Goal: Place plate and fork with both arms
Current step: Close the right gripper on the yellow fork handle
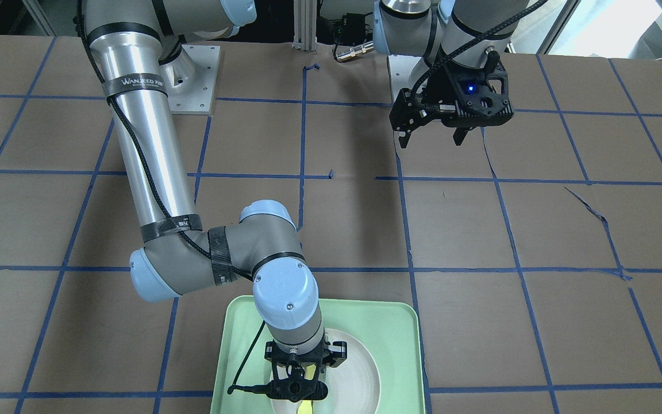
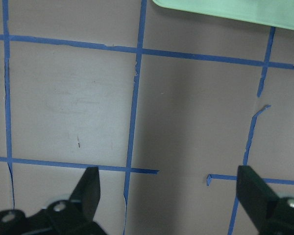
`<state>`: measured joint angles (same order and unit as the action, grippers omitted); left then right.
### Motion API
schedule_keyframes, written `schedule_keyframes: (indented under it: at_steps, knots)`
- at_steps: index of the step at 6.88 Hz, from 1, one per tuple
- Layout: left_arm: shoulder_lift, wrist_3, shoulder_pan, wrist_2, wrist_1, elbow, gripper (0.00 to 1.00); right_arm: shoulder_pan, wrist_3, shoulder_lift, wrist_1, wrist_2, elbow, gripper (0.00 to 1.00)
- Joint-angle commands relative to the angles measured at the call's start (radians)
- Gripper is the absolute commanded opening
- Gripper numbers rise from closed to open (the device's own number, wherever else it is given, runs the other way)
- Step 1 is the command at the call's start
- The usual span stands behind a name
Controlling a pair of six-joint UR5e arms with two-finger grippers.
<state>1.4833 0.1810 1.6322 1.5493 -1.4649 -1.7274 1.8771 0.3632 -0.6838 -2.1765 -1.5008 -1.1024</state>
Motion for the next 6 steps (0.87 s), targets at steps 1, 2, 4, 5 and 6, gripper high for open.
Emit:
schedule_keyframes:
  at_steps: [1,2,4,5,6]
  knots:
    - [0.000,0.000,0.000,0.000,0.002,0.000,1.00,0.000,-0.004,0.009,-0.002,0.001,-0.001,0.45]
    - [0.000,0.000,0.000,0.000,0.000,0.000,1.00,-0.001,-0.007,0.003,-0.002,0.001,-0.001,0.45]
    - [0.000,0.000,0.000,0.000,0.000,0.000,1.00,-0.001,-0.015,-0.002,-0.002,-0.001,-0.002,0.46]
    - [0.000,0.000,0.000,0.000,0.000,0.000,1.00,-0.001,-0.036,-0.003,0.001,-0.006,-0.002,0.46]
    - [0.002,0.000,0.000,0.000,0.000,-0.001,1.00,-0.001,-0.052,-0.005,0.003,-0.012,-0.002,0.46]
